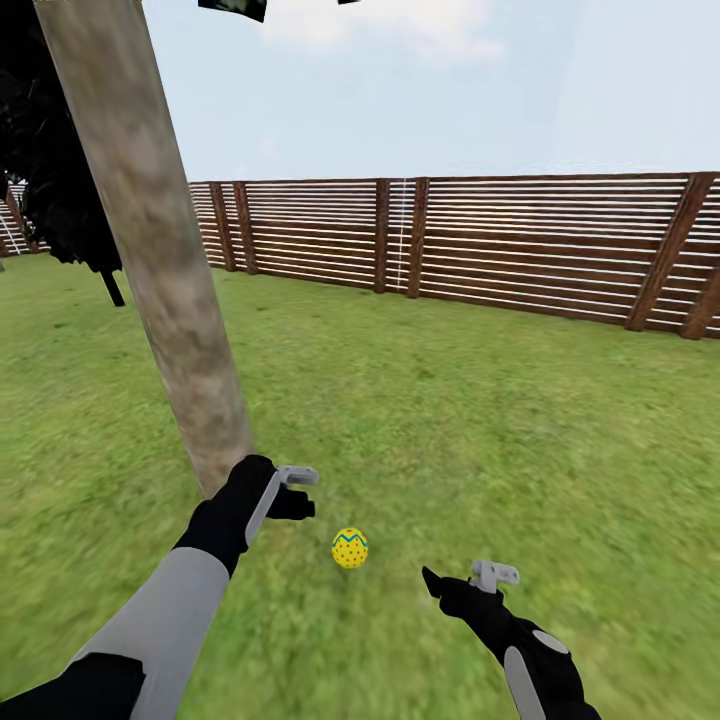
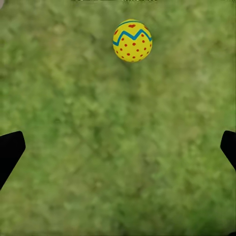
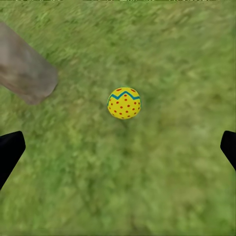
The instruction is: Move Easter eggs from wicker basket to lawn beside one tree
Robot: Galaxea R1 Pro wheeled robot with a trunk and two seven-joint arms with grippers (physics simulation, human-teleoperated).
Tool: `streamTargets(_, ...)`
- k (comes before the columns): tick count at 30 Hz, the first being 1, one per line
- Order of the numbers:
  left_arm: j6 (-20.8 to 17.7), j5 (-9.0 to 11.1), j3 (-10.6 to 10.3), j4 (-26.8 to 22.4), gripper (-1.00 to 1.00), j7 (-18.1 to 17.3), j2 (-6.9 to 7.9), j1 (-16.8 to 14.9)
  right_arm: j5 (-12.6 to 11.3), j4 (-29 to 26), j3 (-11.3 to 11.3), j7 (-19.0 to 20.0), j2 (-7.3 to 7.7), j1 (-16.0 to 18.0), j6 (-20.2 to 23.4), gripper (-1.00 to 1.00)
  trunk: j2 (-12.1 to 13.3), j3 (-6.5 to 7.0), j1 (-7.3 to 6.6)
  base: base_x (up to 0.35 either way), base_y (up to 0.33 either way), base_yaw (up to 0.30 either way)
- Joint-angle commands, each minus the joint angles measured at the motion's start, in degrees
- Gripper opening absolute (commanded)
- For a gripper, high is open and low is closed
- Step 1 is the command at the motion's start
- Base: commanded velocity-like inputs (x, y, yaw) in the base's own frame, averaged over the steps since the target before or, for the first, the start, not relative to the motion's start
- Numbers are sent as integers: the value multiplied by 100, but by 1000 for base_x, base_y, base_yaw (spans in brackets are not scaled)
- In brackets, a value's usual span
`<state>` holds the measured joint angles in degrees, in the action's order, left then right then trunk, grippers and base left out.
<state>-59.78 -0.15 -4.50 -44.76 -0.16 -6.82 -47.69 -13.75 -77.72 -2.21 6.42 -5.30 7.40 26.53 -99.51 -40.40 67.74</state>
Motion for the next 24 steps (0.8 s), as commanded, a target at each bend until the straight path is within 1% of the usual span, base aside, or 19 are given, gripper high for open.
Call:
streamTargets(1, -22, -3, -7, -5, 100, -2, 2, -3, -18, -4, -20, 32, -6, 4, 32, 100, 39, 13, -23, 0, 0, 0)
streamTargets(15, -22, -9, -7, -6, 100, -2, 4, 0, -17, 3, -34, 30, 2, 3, 27, 100, 600, 264, -331, 0, 0, 14)
streamTargets(18, -22, -10, -7, -6, 100, -2, 0, -2, -15, 3, -34, 28, 2, 2, 27, 100, 721, 318, -396, 0, 0, 126)
streamTargets(24, -22, -11, -7, -6, 100, -2, -2, 0, -14, 4, -34, 27, 3, 2, 27, 100, 961, 426, -528, 0, 0, 235)
